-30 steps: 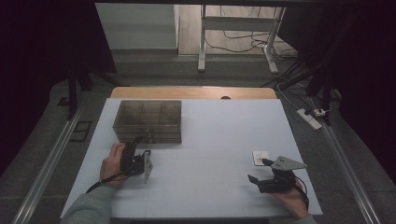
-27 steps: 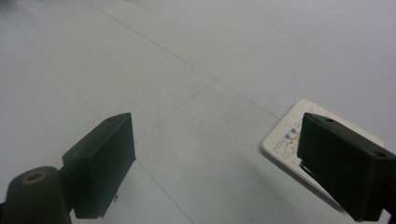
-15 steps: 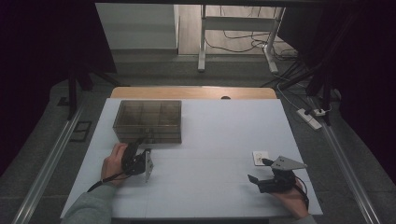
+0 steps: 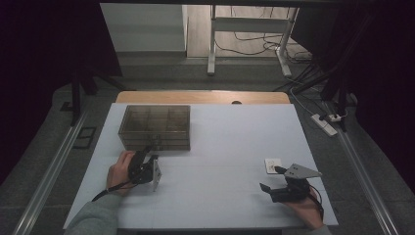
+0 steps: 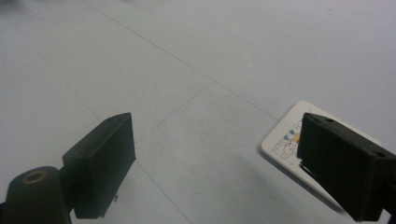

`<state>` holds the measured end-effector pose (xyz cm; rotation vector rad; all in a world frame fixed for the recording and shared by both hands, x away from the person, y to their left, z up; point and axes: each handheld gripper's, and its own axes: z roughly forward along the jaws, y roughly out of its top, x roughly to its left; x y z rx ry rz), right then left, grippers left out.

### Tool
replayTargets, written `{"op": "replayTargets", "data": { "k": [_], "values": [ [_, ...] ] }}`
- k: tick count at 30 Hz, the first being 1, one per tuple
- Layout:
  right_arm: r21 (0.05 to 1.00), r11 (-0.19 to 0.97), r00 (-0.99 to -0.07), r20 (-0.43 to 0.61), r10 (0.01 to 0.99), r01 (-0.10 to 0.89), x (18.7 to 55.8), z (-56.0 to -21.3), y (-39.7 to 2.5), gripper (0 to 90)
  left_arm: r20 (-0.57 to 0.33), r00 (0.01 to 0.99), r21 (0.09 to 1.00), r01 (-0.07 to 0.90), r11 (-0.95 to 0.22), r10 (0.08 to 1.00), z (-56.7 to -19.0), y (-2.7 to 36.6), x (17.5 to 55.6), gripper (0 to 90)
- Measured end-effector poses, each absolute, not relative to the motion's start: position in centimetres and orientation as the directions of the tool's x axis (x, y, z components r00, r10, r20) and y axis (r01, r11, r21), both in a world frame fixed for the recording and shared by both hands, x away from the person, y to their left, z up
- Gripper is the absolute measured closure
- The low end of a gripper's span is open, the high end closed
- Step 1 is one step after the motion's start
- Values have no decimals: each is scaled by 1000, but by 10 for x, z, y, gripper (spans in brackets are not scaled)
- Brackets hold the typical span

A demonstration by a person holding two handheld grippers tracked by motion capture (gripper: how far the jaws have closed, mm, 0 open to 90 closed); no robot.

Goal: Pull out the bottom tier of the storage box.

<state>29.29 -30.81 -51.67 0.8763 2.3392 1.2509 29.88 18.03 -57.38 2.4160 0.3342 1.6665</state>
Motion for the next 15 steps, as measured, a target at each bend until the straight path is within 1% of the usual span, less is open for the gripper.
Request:
{"op": "replayTargets", "data": {
  "k": [5, 8, 15],
  "values": [
    [834, 421, -750, -14, 662, 356, 293, -517, -308, 112, 895, 342, 278, 75, -958, 286, -575, 180, 299, 500],
    [835, 420, -749, -14, 663, 356, 293, -517, -308, 112, 894, 344, 277, 76, -958, 286, -575, 180, 299, 529],
    [835, 420, -748, -15, 663, 356, 293, -517, -308, 112, 891, 350, 280, 78, -957, 289, -577, 179, 303, 548]
  ]
}}
